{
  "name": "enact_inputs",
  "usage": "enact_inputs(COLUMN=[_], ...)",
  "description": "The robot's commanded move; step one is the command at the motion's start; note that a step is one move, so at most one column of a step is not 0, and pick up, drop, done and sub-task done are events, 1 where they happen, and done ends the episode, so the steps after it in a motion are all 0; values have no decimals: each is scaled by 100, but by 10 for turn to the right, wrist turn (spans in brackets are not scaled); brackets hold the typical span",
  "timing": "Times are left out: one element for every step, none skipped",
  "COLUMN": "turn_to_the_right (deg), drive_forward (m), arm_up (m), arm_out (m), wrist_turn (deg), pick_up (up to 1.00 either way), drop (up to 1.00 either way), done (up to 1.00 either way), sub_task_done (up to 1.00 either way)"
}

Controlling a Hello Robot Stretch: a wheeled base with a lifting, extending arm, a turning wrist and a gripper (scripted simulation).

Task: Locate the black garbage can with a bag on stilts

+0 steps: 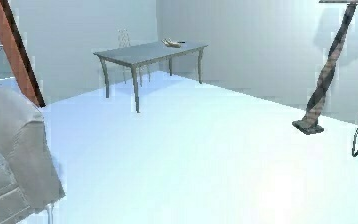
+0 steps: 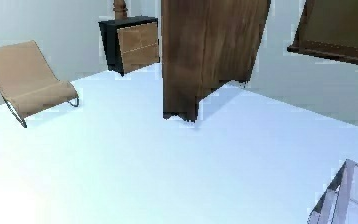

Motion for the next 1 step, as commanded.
enact_inputs(turn_to_the_right=[0], drive_forward=[25], arm_up=[0], arm_out=[0], wrist_turn=[0], pick_up=[0], drop=[0], done=[0], sub_task_done=[0])
